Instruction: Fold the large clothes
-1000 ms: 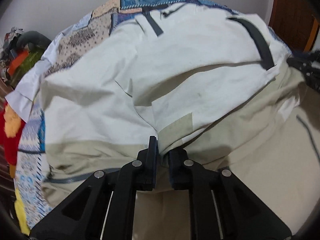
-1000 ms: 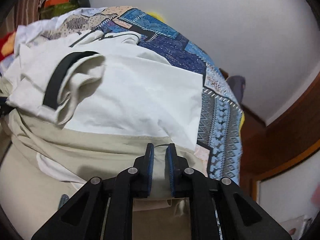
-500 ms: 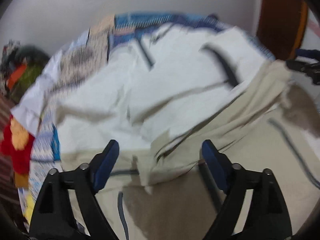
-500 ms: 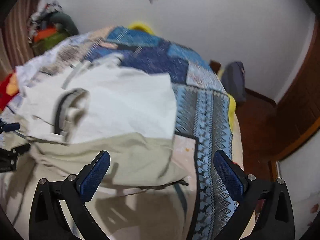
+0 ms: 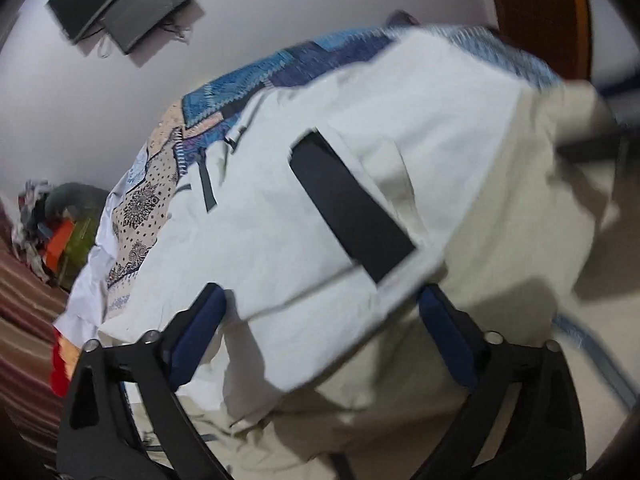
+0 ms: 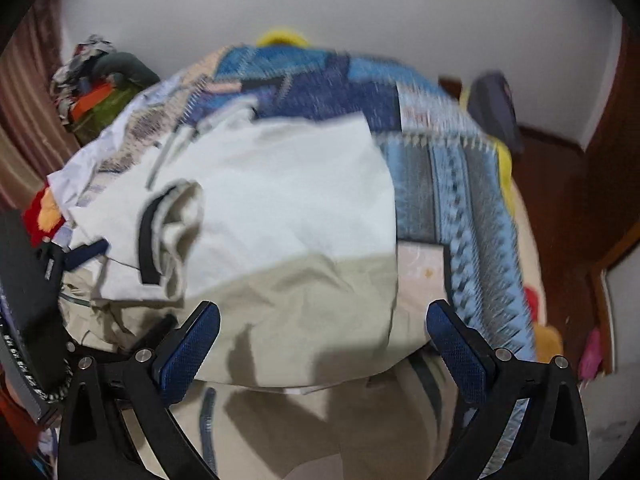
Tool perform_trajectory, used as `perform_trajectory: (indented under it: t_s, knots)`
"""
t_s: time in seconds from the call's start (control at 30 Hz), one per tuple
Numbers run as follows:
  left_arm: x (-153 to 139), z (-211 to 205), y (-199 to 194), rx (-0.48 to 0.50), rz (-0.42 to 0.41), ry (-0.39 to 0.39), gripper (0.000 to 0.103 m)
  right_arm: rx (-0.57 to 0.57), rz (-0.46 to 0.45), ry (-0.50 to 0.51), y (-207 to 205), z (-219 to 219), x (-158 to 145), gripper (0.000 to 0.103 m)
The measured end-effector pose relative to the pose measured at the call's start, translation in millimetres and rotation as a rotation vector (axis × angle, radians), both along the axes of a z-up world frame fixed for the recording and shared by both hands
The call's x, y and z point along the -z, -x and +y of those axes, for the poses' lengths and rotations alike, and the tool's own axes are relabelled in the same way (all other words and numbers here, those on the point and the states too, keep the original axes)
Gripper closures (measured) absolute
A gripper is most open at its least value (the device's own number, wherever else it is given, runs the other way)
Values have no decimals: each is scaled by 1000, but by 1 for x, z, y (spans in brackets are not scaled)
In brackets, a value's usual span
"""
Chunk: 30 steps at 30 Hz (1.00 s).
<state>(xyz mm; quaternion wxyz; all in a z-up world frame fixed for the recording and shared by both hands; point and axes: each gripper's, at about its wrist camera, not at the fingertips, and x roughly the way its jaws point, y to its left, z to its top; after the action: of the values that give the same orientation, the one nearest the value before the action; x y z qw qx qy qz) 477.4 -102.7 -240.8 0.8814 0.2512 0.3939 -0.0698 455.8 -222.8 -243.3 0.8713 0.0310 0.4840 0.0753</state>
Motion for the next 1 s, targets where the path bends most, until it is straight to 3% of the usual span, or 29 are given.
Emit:
perform_trajectory:
  t_s: [0.03, 0.07, 0.13, 0.2, 0.43, 0.6, 0.7, 0.8, 0.9, 1.0]
  knots:
    - [-5, 2, 0, -18, -22, 22, 26, 5, 32, 5, -4, -1, 10, 0]
    - [-9, 3, -1, -47, -56, 11, 34, 7, 52, 16, -6, -1, 18, 0]
    - [-15, 7, -4, -93, -101, -32, 68, -1, 41, 50, -6, 2, 30, 0]
    - [-23, 20, -9, -129, -105, -16, 79, -9, 19, 86, -3, 8, 31, 0]
    - [-86, 123, -4, -268, -160, 213, 83, -34, 32, 110, -2, 9, 33, 0]
    - [-107, 198, 10, -337, -154, 330, 84, -18, 56, 116, -5, 11, 30, 0]
    - [-103, 230, 22, -339, -147, 373, 84, 9, 70, 88, -1, 14, 20, 0]
    - [-83, 251, 32, -334, -101, 410, 83, -43, 8, 73, 10, 30, -2, 0]
    - [-56, 260, 37, -348, -48, 398, 82, -105, -55, 140, 18, 56, -16, 0]
    - [-18, 274, 35, -379, 71, 416, 76, -160, -51, 242, 17, 81, -5, 0]
